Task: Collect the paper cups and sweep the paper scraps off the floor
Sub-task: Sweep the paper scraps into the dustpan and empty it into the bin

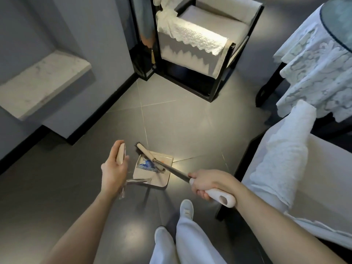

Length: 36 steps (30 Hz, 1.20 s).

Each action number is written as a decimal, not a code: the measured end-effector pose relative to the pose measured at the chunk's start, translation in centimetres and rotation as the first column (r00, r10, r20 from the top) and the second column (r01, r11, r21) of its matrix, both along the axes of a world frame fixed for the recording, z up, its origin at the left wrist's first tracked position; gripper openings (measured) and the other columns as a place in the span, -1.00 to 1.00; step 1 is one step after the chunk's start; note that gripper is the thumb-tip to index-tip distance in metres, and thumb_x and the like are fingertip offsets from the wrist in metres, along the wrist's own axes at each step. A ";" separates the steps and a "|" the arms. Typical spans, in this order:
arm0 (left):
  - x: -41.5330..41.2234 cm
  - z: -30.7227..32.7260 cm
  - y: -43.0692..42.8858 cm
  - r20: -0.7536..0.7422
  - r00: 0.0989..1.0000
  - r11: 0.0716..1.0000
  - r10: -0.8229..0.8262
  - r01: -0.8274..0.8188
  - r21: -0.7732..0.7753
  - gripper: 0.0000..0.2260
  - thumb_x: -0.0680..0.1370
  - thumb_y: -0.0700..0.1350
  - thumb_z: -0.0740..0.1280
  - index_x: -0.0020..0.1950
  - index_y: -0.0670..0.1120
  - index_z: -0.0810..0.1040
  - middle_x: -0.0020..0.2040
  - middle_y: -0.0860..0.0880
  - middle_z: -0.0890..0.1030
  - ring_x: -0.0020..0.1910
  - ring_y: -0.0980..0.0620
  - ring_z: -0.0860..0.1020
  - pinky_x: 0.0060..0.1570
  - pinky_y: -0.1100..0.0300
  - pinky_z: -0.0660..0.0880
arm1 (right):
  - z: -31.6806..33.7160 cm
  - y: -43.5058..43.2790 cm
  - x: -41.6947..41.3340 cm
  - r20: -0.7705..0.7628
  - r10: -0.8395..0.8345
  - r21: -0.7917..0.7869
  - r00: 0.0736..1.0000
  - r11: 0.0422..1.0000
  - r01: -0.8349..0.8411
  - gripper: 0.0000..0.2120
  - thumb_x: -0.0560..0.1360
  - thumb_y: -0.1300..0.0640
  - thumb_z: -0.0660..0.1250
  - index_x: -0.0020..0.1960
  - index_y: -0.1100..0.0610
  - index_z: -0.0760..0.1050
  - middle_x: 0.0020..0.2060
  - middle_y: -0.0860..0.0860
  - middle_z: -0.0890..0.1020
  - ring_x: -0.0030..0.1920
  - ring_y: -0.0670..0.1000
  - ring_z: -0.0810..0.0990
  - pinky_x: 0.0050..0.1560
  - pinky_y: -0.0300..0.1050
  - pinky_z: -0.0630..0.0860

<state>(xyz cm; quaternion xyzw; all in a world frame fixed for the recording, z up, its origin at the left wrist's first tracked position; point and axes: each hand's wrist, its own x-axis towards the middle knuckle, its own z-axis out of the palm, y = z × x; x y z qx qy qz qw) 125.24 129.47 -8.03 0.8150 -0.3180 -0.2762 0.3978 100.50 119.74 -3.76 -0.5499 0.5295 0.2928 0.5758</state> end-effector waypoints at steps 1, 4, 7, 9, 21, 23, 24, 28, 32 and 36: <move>0.0 0.1 0.4 -0.004 1.000 1.000 0.004 -0.004 0.001 -0.61 0.55 -0.11 0.26 0.21 0.37 0.39 -0.12 -0.01 0.58 -0.15 -0.18 0.57 -0.06 -0.11 0.57 | 0.2 0.3 -0.1 0.009 -0.023 0.000 1.000 1.000 0.023 -0.46 0.39 0.23 0.23 0.37 0.05 0.36 -0.50 -0.02 0.52 -0.40 -0.06 0.45 -0.30 -0.17 0.40; 0.2 0.6 1.3 -0.010 1.000 1.000 0.006 -0.006 -0.001 -0.59 0.56 -0.11 0.25 0.23 0.39 0.36 -0.11 -0.02 0.57 -0.10 -0.23 0.56 -0.07 -0.14 0.58 | 0.9 1.0 -0.1 0.035 -0.121 0.023 0.992 0.992 0.120 -0.46 0.39 0.26 0.24 0.37 0.06 0.37 -0.55 -0.03 0.49 -0.47 -0.10 0.41 -0.42 -0.25 0.37; 0.6 1.0 2.0 -0.010 0.999 0.999 0.031 -0.031 -0.015 -0.58 0.55 -0.10 0.25 0.21 0.42 0.35 -0.12 -0.06 0.58 -0.15 -0.19 0.57 -0.12 -0.10 0.59 | 1.5 1.6 0.3 0.058 -0.186 0.034 0.981 0.982 0.184 -0.45 0.41 0.31 0.19 0.40 0.11 0.33 -0.60 -0.04 0.43 -0.52 -0.10 0.35 -0.50 -0.28 0.32; 0.9 1.2 2.6 -0.019 0.999 0.999 0.051 -0.052 -0.012 -0.59 0.55 -0.10 0.24 0.21 0.42 0.35 -0.14 -0.04 0.57 -0.07 -0.24 0.55 -0.06 -0.15 0.57 | 1.9 1.6 0.7 0.073 -0.218 0.033 0.973 0.976 0.216 -0.45 0.44 0.34 0.17 0.43 0.15 0.29 -0.63 -0.03 0.39 -0.57 -0.11 0.31 -0.57 -0.32 0.27; 2.1 2.6 8.0 -0.031 0.934 0.929 0.357 -0.358 -0.088 -0.61 0.57 -0.14 0.26 0.18 0.37 0.38 -0.20 0.05 0.55 -0.30 -0.01 0.51 -0.23 0.13 0.51 | 4.3 -1.5 7.1 0.140 -0.016 0.070 0.990 0.998 0.007 -0.50 0.52 0.37 0.16 0.43 0.09 0.26 -0.63 -0.04 0.34 -0.63 -0.13 0.25 -0.63 -0.36 0.23; 1.8 2.8 9.7 -0.030 0.893 0.887 0.448 -0.449 -0.107 -0.61 0.56 -0.16 0.28 0.19 0.34 0.39 -0.23 0.11 0.54 -0.37 0.06 0.48 -0.23 0.10 0.51 | 4.5 -1.7 8.7 0.143 0.066 0.056 0.988 0.996 -0.074 -0.51 0.52 0.37 0.17 0.39 0.03 0.29 -0.63 -0.04 0.35 -0.63 -0.14 0.26 -0.63 -0.36 0.24; 1.5 2.7 10.7 -0.029 0.867 0.860 0.498 -0.498 -0.115 -0.61 0.56 -0.17 0.28 0.19 0.33 0.40 -0.24 0.13 0.53 -0.39 0.08 0.47 -0.22 0.07 0.51 | 4.5 -1.7 9.5 0.145 0.105 0.049 0.984 0.992 -0.113 -0.52 0.52 0.37 0.17 0.38 0.02 0.30 -0.63 -0.04 0.35 -0.63 -0.14 0.27 -0.63 -0.36 0.24; -0.9 2.8 14.8 0.003 0.720 0.713 0.694 -0.687 -0.140 -0.60 0.55 -0.17 0.30 0.22 0.31 0.40 -0.16 0.14 0.55 -0.29 -0.01 0.49 -0.13 0.09 0.48 | 4.5 -1.1 12.3 0.155 0.310 0.047 0.938 0.946 -0.321 -0.50 0.52 0.36 0.16 0.39 0.01 0.32 -0.62 -0.04 0.33 -0.62 -0.14 0.26 -0.64 -0.36 0.23; -4.7 2.8 19.8 0.021 0.523 0.518 0.852 -0.838 -0.171 -0.58 0.53 -0.16 0.32 0.20 0.34 0.38 -0.02 -0.01 0.63 -0.12 -0.17 0.60 -0.02 0.00 0.55 | 4.7 1.1 14.8 0.181 0.490 0.054 0.853 0.861 -0.506 -0.41 0.54 0.36 0.17 0.46 -0.08 0.21 -0.63 -0.05 0.35 -0.64 -0.13 0.27 -0.64 -0.36 0.25; -8.5 3.5 25.2 0.045 0.376 0.378 0.926 -0.910 -0.171 -0.58 0.50 -0.09 0.29 0.19 0.41 0.35 0.09 0.35 0.54 -0.09 -0.24 0.61 0.02 -0.16 0.54 | 5.1 5.1 16.7 0.211 0.639 0.052 0.740 0.748 -0.661 -0.42 0.56 0.35 0.19 0.48 -0.08 0.20 -0.62 -0.05 0.34 -0.64 -0.15 0.26 -0.66 -0.36 0.25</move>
